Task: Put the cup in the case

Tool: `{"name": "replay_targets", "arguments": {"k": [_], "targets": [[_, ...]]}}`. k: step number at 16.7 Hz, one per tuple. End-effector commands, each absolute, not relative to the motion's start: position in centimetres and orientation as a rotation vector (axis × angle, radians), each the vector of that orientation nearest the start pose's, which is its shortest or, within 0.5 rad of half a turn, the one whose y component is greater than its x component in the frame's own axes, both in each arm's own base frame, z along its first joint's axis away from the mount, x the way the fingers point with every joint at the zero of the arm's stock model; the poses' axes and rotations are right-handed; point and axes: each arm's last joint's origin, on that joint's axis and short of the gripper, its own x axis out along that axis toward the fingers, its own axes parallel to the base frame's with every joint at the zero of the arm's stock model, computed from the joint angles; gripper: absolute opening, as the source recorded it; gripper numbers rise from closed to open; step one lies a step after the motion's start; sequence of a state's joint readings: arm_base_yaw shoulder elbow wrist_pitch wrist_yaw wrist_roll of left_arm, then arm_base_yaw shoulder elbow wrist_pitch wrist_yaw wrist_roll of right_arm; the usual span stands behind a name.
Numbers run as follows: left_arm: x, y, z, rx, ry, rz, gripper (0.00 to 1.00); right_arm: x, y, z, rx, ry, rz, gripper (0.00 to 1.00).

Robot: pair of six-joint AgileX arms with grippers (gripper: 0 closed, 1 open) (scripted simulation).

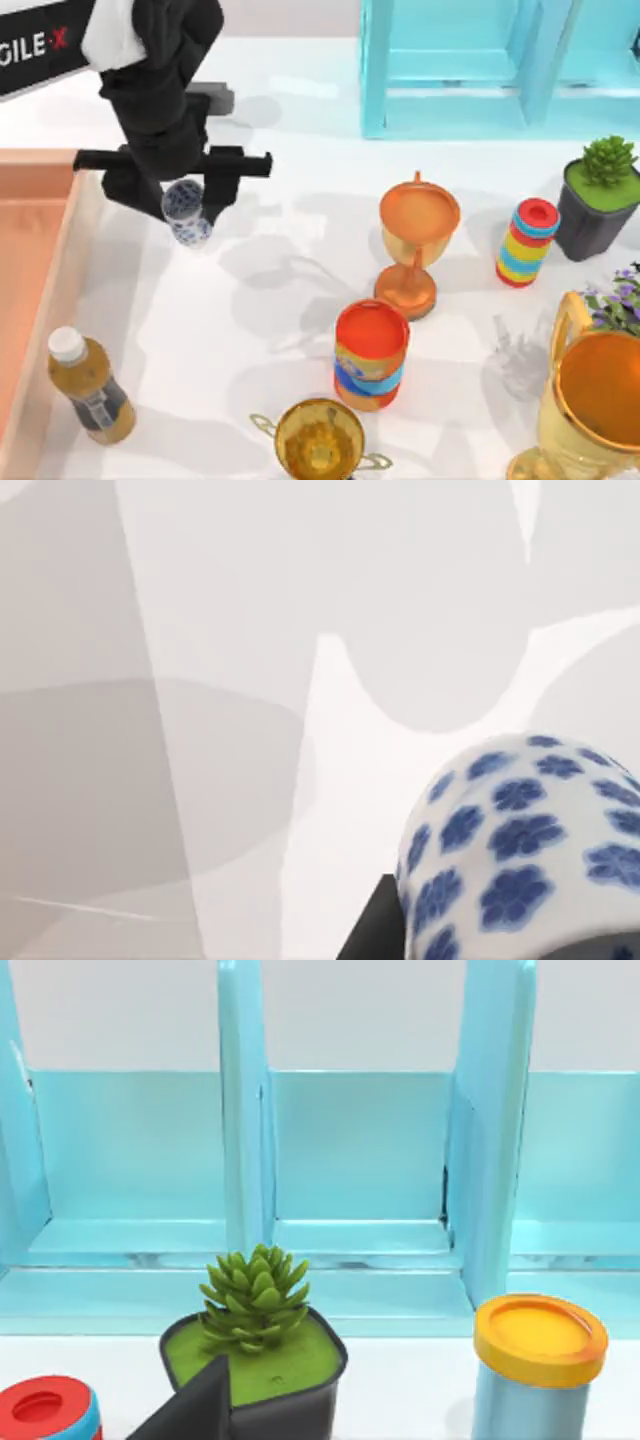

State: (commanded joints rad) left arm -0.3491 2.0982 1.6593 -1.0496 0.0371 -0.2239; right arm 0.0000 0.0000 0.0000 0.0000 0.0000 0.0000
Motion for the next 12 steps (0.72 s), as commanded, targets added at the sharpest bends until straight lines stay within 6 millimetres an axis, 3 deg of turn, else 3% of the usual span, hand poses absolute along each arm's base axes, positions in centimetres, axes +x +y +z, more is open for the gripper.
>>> {"name": "replay_targets", "arguments": {"k": [2,4,8,10,12], "targets": [[39.0,-10.6,20.6,0.067,1.464,-0.167,0.00,10.6,-0.1,16.0,0.000,0.000,0.000,1.00],[38.5,-6.1,23.1,0.078,1.446,-0.161,0.00,10.6,-0.1,16.0,0.000,0.000,0.000,1.00],[35.5,3.5,25.8,0.070,1.507,-0.064,0.00,10.6,-0.1,16.0,0.000,0.000,0.000,1.00],[33.6,6.7,26.9,0.057,1.536,-0.016,0.00,10.6,-0.1,16.0,0.000,0.000,0.000,1.00],[32.2,8.3,27.8,0.049,1.551,0.012,0.00,10.6,-0.1,16.0,0.000,0.000,0.000,1.00]]}}
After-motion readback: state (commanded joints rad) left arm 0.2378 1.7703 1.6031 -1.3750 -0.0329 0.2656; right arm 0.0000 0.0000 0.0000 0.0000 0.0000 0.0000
